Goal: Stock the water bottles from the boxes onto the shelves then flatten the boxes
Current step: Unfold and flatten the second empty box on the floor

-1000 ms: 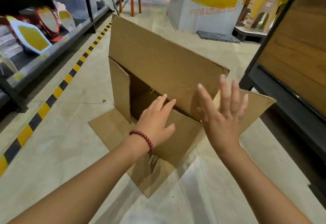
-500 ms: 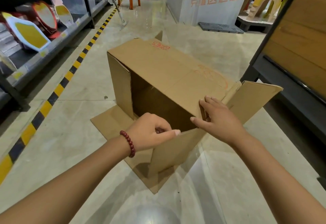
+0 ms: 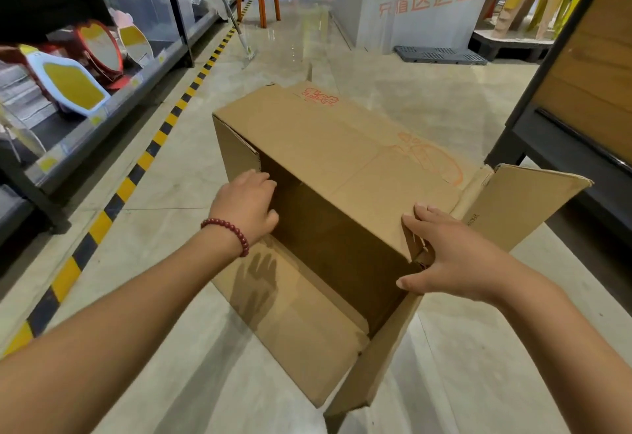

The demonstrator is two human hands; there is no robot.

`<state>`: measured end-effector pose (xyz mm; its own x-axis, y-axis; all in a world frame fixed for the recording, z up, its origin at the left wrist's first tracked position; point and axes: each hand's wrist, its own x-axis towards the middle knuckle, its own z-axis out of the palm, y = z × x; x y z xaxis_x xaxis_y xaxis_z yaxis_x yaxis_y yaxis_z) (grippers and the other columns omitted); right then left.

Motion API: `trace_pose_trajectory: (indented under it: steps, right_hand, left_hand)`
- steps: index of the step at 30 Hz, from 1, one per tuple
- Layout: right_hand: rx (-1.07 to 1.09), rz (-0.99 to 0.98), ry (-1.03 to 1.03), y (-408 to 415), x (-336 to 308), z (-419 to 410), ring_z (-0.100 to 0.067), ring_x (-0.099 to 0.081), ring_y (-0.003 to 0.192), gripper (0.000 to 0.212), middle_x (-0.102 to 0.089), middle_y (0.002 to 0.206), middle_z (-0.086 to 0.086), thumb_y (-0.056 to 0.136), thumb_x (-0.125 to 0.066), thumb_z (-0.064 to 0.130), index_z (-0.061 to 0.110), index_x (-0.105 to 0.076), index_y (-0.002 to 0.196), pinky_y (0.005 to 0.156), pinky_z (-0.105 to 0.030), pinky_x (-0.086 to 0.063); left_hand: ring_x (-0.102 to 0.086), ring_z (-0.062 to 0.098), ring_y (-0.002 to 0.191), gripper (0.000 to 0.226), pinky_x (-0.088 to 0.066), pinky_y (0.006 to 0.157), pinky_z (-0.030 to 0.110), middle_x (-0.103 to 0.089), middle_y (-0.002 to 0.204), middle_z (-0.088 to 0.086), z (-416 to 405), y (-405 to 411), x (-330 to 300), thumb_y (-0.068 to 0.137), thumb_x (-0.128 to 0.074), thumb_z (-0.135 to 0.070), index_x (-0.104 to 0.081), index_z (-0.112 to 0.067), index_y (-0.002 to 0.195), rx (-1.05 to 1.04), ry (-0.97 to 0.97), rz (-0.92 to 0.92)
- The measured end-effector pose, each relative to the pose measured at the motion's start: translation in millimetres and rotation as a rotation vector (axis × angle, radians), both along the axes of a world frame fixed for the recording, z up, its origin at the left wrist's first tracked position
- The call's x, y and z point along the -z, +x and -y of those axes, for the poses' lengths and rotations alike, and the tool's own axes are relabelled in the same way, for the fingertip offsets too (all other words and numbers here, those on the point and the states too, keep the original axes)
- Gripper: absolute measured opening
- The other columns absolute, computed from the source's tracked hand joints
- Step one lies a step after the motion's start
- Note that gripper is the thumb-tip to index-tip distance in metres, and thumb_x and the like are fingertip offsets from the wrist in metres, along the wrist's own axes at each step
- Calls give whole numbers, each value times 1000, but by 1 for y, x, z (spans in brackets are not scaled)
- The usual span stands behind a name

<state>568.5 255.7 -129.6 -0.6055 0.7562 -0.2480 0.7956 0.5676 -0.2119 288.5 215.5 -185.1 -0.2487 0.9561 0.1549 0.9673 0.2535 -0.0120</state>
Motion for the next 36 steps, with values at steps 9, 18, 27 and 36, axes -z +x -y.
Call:
trace_pose_trajectory:
  steps: [9, 18, 27, 36]
  right_hand:
    - [-3, -53, -58, -9, 4, -6, -9, 3, 146, 84, -7, 158, 7, 76, -67, 31, 15, -25, 147, 113, -27, -19]
    - [-10, -146, -66, -30, 17, -15, -8, 8, 146, 89, 5, 160, 6, 78, -63, 21, 22, -13, 152, 116, -28, -12]
    - [11, -225, -26, -41, 26, -1, -9, 13, 145, 87, 9, 159, 6, 79, -59, 19, 23, -12, 152, 116, -30, -11]
    - [27, -371, -26, -53, 30, 14, -7, 5, 146, 77, -3, 160, 6, 78, -59, 17, 19, -26, 148, 115, -30, -14]
  left_hand:
    - [-16, 23, 142, 65, -24, 112, 46, -29, 149, 1, -37, -43, 0, 85, -56, -38, -31, -24, 144, 92, -339, -628]
    - [-47, 22, 116, 40, -30, 103, 44, -57, 117, 1, -17, -72, -8, 80, -61, -47, -58, -29, 116, -371, -401, -507]
    - [-49, 19, 107, 31, -35, 99, 43, -57, 106, -2, 13, -85, -4, 81, -58, -47, -57, -30, 107, -344, -329, -371]
    - [-18, 17, 143, 66, -17, 114, 51, -21, 153, 0, -5, 27, -29, 87, -52, -25, -20, -22, 145, 154, 63, -39]
